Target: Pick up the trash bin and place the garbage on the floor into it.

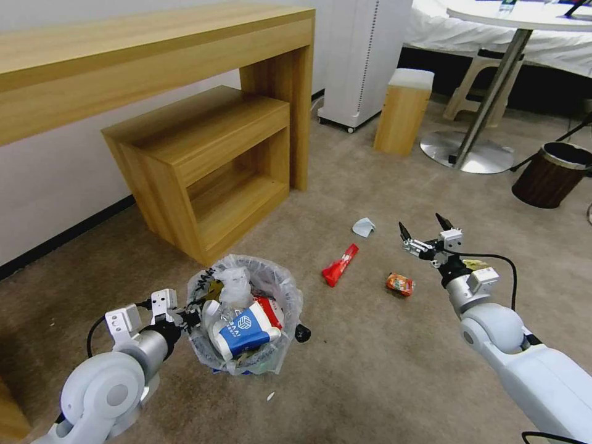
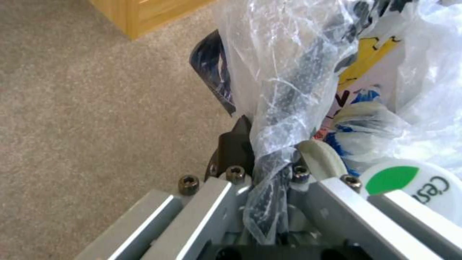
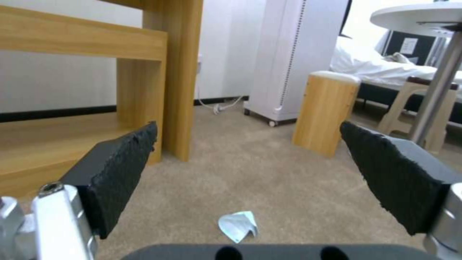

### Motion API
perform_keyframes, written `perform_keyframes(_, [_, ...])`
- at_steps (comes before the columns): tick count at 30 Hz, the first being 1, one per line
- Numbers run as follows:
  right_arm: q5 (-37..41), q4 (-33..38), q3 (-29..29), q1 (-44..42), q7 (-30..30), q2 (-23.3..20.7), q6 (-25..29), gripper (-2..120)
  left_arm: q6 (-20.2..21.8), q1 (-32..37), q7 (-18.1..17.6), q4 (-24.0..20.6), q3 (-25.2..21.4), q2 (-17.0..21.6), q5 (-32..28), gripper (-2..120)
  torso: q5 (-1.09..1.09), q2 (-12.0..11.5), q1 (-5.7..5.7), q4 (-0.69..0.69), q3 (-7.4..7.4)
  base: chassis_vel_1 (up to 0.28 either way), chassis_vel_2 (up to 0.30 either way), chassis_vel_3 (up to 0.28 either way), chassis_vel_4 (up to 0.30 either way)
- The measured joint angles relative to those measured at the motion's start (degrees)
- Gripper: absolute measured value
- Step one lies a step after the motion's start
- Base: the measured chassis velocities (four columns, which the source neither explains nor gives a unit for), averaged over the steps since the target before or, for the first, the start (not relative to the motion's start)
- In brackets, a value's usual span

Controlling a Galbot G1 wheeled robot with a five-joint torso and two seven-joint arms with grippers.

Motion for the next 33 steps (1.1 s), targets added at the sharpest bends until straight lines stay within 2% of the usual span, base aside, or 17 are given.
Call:
perform_keyframes(9, [-0.48, -0.84, 0.15, 0.0, 0.2, 0.51, 1.08, 99, -0.29, -0.31, -0.55, 0.0, -0.61, -0.05, -0.19, 0, 0.0, 0.0, 0.0, 0.0, 0.0, 0.0, 0.0, 0.0, 0.0])
perform_keyframes(26, [-2.79, -0.86, 1.09, -0.15, 2.57, 0.76, -1.37, 100, -0.45, 0.16, -0.62, -0.33, -1.22, -0.23, 0.06, 0, 0.0, 0.0, 0.0, 0.0, 0.0, 0.0, 0.0, 0.0, 0.0])
perform_keyframes(33, [-2.86, -0.74, 1.34, -0.33, 2.76, 0.45, -1.59, 99, -0.53, -0.03, -0.56, -0.31, -1.06, -0.31, 0.16, 0, -0.01, 0.0, 0.0, 0.0, 0.0, -0.126, 0.127, 0.123, -0.134])
